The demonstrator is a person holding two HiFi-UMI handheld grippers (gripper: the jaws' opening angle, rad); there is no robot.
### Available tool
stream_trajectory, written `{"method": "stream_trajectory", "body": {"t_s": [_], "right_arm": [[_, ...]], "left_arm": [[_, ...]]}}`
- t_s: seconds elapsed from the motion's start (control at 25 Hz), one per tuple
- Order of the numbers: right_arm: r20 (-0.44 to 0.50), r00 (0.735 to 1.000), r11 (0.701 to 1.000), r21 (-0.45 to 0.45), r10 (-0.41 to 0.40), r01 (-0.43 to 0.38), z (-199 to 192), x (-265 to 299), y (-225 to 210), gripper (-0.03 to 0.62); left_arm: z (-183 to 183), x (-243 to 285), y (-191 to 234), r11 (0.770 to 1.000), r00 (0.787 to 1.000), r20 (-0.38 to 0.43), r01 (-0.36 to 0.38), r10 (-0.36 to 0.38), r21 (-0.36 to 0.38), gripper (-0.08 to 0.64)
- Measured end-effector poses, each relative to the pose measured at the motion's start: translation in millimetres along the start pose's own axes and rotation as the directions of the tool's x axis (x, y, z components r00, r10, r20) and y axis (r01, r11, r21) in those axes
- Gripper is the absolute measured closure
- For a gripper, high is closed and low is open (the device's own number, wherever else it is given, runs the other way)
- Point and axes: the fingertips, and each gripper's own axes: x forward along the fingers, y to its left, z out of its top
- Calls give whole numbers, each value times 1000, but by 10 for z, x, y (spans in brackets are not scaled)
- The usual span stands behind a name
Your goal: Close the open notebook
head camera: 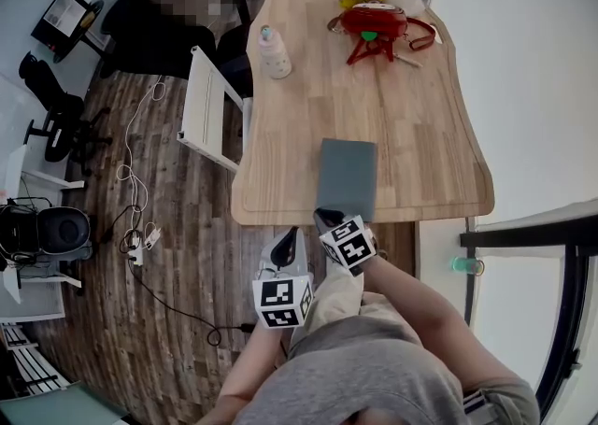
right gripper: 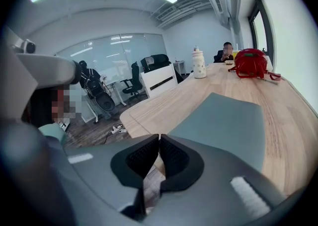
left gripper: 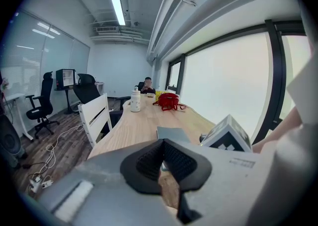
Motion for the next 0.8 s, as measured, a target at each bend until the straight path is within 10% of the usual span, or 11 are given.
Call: {"method": "stream_trajectory", "body": {"t_s": [0.8], "right_arm": [[-17, 1000, 1000, -8, 6, -6, -122, -41, 94, 511]], "left_arm": [[-31, -183, 32, 1000, 999, 22, -24, 24, 0, 555]]}}
